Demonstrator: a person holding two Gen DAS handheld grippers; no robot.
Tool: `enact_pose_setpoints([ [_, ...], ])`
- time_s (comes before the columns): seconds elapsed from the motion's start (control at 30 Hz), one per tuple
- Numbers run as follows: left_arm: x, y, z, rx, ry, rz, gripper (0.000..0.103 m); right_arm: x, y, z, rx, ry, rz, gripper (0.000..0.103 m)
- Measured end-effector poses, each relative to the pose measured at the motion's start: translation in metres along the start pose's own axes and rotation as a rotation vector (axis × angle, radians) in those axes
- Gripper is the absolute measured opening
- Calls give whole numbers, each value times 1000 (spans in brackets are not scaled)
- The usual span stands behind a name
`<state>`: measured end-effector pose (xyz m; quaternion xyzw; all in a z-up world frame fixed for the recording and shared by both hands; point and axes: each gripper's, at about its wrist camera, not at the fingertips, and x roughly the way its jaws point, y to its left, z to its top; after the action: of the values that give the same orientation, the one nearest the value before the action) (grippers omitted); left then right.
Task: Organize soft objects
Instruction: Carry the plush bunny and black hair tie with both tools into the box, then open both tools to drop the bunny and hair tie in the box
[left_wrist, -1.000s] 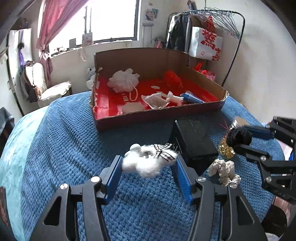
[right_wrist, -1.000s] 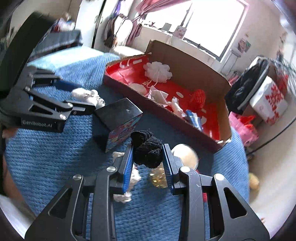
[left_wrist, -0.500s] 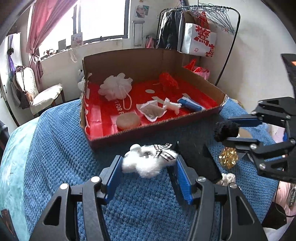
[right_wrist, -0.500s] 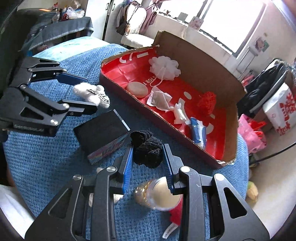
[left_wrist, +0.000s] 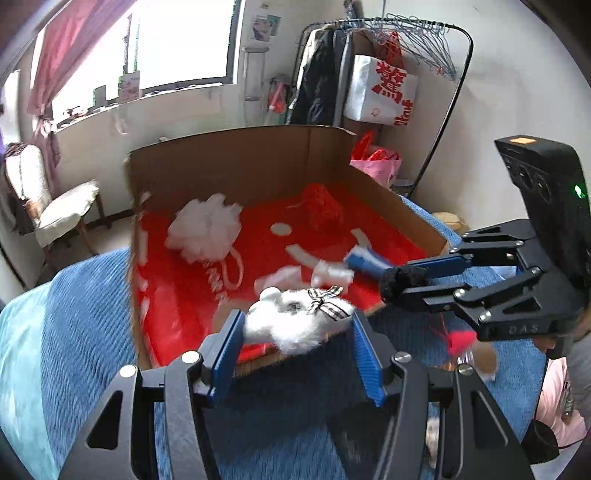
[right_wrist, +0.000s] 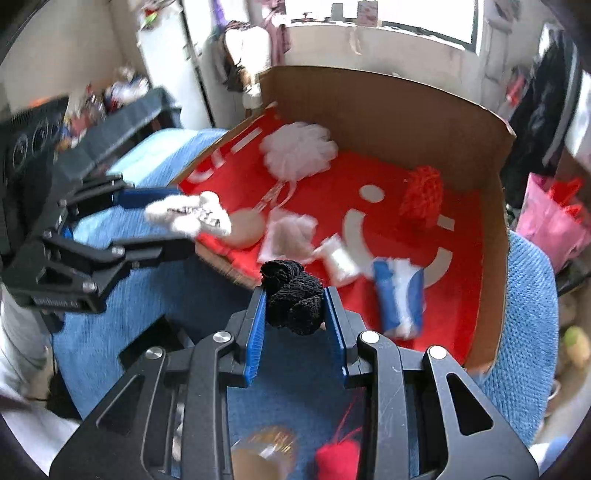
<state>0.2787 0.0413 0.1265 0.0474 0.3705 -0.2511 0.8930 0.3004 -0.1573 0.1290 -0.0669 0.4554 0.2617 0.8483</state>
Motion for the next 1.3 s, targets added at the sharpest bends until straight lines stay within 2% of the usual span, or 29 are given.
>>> enact_pose_setpoints([
  [0.3,80,9,57,48,81,-48,59,43,-62,35,108,48,-11,29],
  [0.6,149,16,74,56,222,-25,59,86,-86,50,139,133,-27,29],
  [0.93,181,23,72,67,311,27,60,107,-101,54,174,166,-33,29],
  [1.3,187,21,76,70,320,23,61,113,-104,57,193,191,-25,30],
])
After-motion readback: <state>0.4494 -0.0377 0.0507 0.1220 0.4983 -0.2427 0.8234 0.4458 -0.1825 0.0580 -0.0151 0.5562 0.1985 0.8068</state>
